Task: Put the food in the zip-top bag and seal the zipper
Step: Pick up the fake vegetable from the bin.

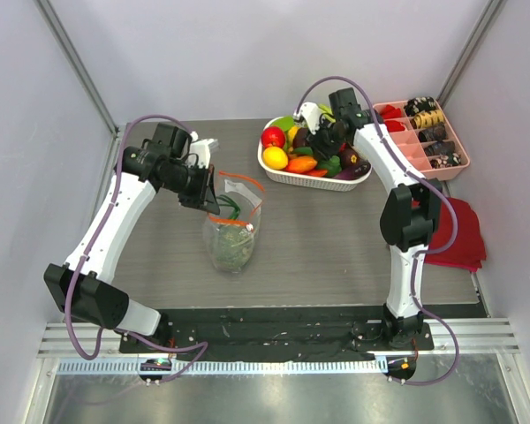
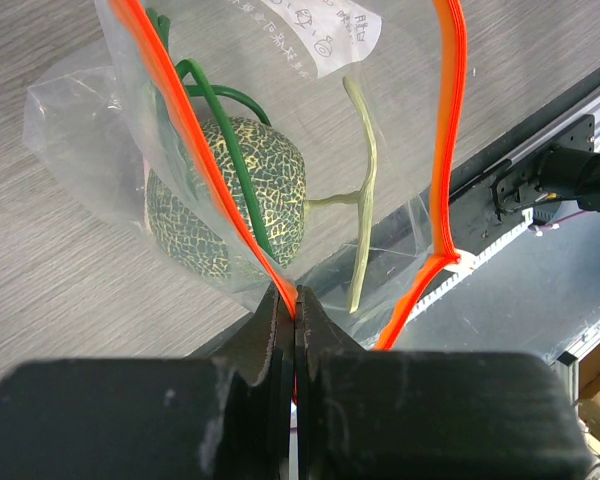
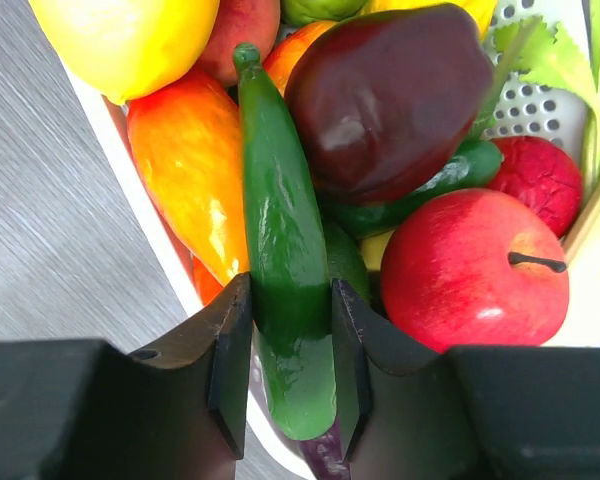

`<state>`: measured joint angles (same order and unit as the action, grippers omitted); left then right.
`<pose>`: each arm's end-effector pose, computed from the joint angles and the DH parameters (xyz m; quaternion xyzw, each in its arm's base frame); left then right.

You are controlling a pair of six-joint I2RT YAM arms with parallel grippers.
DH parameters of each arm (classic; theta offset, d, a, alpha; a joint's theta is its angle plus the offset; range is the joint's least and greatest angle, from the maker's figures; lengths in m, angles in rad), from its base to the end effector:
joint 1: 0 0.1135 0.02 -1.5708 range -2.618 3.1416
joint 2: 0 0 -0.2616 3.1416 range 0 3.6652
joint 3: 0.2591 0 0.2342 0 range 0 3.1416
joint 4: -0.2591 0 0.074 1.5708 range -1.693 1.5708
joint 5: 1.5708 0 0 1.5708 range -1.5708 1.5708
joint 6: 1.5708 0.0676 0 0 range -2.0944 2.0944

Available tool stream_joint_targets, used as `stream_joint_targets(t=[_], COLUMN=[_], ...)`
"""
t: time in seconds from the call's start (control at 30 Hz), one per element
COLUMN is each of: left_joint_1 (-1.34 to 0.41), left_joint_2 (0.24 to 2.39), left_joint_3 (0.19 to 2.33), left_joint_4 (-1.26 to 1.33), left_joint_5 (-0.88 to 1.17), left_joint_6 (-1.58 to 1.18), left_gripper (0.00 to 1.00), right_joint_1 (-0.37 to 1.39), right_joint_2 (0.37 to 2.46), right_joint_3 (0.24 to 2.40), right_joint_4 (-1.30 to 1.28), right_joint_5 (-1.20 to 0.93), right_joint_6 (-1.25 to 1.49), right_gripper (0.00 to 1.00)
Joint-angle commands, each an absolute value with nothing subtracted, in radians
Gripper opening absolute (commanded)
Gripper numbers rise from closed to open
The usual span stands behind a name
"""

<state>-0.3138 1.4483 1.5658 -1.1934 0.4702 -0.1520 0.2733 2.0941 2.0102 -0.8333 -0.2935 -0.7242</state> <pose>0.2470 -0.1123 0.3411 0.1331 0.9352 -0.2747 0.1796 0.4431 0.1445 0.2708 -0.4894 0.8003 0.0640 0.3405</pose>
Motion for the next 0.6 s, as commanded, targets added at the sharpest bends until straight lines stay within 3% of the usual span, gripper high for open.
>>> stream_joint_targets(t=[0.0, 0.2, 0.33, 0.57], left_joint_1=[-0.310, -0.310, -0.310, -0.311], left_joint_2=[1.417, 1.411, 1.411, 1.407], left_joint_3=[1.568, 1.565, 1.562, 1.562], left_joint_4=[-1.173, -1.170, -1.169, -1.143], left_joint_5=[0.466, 0.466, 0.472, 0.462], left_joint_6=[-0.138, -0.138, -0.143, -0.144], left_gripper=[0.00, 0.00, 0.00, 0.00], right_joint_1=[0.278, 0.276, 0.276, 0.353], right_joint_2=[2.008, 1.919, 1.846, 1.764], right_joint_3=[2.011, 2.000, 2.006, 2.128], right_joint_4=[-0.833, -0.865, -0.891, -1.015], right_joint_5=[-0.293, -0.291, -0.340, -0.440], right_joint_6=[-0.781, -0.788, -0.752, -0.384], right_gripper=[0.27, 0.02, 0.01, 0.01])
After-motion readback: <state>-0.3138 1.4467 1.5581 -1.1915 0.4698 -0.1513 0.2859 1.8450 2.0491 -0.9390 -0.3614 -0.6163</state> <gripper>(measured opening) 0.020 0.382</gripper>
